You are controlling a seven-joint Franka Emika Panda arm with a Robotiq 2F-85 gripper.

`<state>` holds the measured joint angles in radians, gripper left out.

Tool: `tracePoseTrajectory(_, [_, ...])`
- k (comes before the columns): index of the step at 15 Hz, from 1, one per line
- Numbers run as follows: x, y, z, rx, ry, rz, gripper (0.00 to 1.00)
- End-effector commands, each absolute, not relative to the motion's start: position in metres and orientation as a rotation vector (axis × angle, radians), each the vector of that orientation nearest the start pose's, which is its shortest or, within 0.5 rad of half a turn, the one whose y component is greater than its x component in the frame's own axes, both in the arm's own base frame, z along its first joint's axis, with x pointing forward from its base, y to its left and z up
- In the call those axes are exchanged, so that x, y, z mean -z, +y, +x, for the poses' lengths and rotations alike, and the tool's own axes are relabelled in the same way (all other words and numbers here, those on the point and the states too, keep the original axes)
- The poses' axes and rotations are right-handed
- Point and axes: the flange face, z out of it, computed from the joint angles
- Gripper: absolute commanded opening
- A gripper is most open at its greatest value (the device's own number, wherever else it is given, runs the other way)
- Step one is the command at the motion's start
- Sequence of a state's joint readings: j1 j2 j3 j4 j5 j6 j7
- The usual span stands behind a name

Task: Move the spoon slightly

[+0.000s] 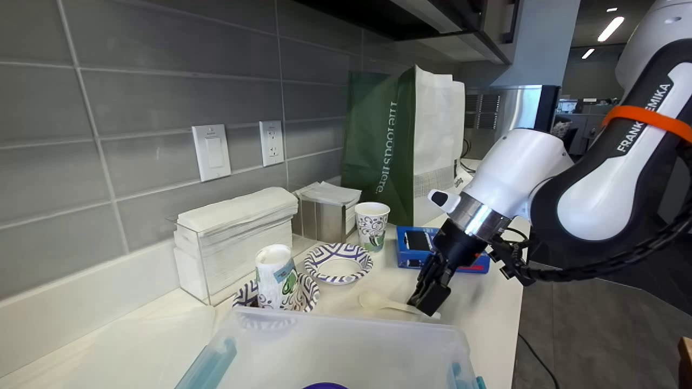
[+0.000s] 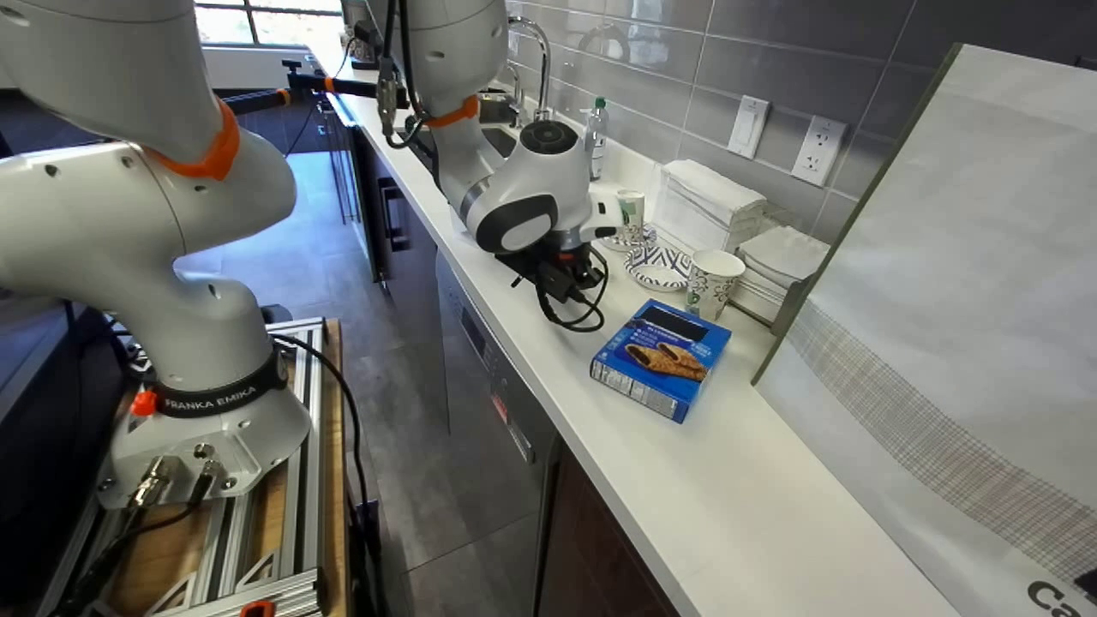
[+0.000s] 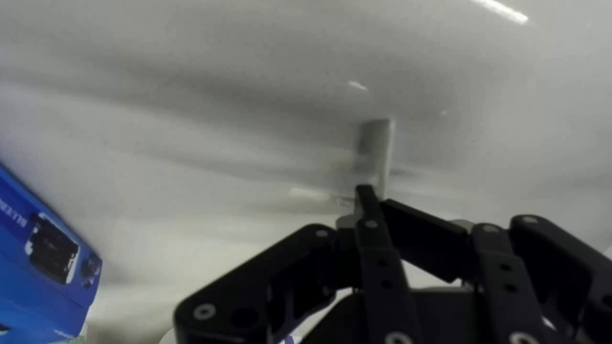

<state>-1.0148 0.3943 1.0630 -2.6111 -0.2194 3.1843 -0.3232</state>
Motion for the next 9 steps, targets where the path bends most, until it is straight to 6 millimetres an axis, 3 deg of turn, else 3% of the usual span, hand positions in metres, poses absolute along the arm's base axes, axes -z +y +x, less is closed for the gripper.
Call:
tracePoseTrajectory(1, [-0.227, 0.069, 0.470, 0.582, -0.632, -2.594, 0.01])
tracePoseTrajectory(5, [-0.225, 0.079, 0.468, 0.472, -0.587, -2.491, 0.01])
tracePoseTrajectory(9, [-0.235, 0.084, 0.468, 0.366, -0.562, -2.428, 0.01])
